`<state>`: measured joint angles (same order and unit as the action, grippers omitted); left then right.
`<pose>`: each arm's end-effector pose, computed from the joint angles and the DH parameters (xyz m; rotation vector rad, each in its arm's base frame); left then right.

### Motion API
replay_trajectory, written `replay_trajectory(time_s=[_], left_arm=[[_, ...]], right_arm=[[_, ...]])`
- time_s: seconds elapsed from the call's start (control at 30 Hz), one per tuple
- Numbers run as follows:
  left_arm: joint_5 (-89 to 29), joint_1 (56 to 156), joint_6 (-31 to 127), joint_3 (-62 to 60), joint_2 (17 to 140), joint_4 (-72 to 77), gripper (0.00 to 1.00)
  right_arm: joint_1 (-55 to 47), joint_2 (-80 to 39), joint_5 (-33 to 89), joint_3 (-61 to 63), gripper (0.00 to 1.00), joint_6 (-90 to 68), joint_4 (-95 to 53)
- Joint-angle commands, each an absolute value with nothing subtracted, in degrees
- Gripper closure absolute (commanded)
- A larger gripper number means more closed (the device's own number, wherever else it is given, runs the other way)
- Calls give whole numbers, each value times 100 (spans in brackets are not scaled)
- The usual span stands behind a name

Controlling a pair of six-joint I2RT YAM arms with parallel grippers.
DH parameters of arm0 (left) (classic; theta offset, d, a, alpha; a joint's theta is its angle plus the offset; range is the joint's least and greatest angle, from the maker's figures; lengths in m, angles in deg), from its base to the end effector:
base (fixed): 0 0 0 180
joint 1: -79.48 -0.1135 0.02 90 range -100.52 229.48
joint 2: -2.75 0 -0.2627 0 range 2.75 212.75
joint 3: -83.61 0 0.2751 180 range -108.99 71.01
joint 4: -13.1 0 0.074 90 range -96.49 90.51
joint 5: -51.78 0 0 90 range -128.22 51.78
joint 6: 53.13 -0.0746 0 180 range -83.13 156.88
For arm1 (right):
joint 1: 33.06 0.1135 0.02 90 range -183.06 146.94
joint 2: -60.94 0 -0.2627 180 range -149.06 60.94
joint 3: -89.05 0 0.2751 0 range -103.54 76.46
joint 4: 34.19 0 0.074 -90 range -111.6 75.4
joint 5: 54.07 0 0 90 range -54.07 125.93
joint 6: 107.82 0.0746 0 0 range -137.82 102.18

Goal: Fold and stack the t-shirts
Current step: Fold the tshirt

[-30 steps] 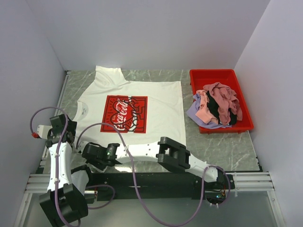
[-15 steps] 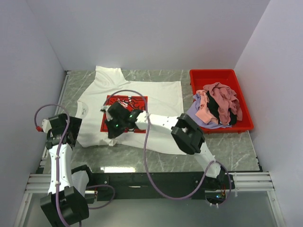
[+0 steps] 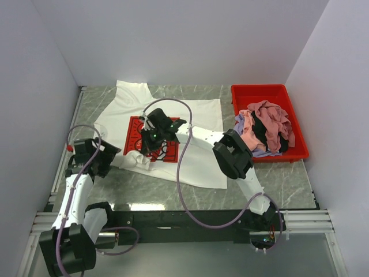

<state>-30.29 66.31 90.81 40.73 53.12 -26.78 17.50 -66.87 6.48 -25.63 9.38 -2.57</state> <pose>0.2218 0.0413 0.1712 -1.2967 2.0747 -0.4913 0.3196 0.4462 0.1607 -0.7977 2.4653 1.2008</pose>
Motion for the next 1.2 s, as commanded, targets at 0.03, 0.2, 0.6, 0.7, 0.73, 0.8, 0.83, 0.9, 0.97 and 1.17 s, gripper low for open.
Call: replay_trajectory(time_s=[0.03, 0.2, 0.6, 0.7, 0.73, 0.8, 0.83, 0.9, 0.97, 1.17], left_arm=[[-3215, 7227, 9294, 4165, 5179, -2612, 0], [-3435, 7509, 9409, 4218, 5284, -2507, 1], [-3453, 7614, 9523, 4324, 5812, -1875, 8], [-3409, 7728, 9576, 4315, 5970, -1637, 15], [-3409, 7807, 9576, 4297, 6066, -1593, 16], [-3452, 7886, 9611, 4271, 6163, -1488, 22], [-3470, 7913, 9620, 4254, 6216, -1452, 24], [-3592, 8070, 9629, 4201, 6392, -1391, 29], [-3681, 8124, 9594, 4113, 6602, -1399, 33], [-3795, 8142, 9322, 3876, 7103, -1277, 45]], right_arm=[[1580, -7054, 543, -2927, 100, 1215, -226], [1370, -7265, 876, -3094, 98, 1347, -69], [1237, -7108, 1492, -3341, 54, 1145, 309], [1194, -6766, 1887, -3079, 43, 1118, 380], [1185, -6660, 2010, -2955, 41, 1153, 371], [1132, -6240, 2439, -2509, 34, 1232, 284], [1097, -6098, 2563, -2340, 33, 1250, 240], [992, -5660, 2853, -1813, 32, 1373, 109], [913, -5351, 2968, -1279, 32, 1478, -76], [631, -4243, 3329, -170, 30, 1558, -244]])
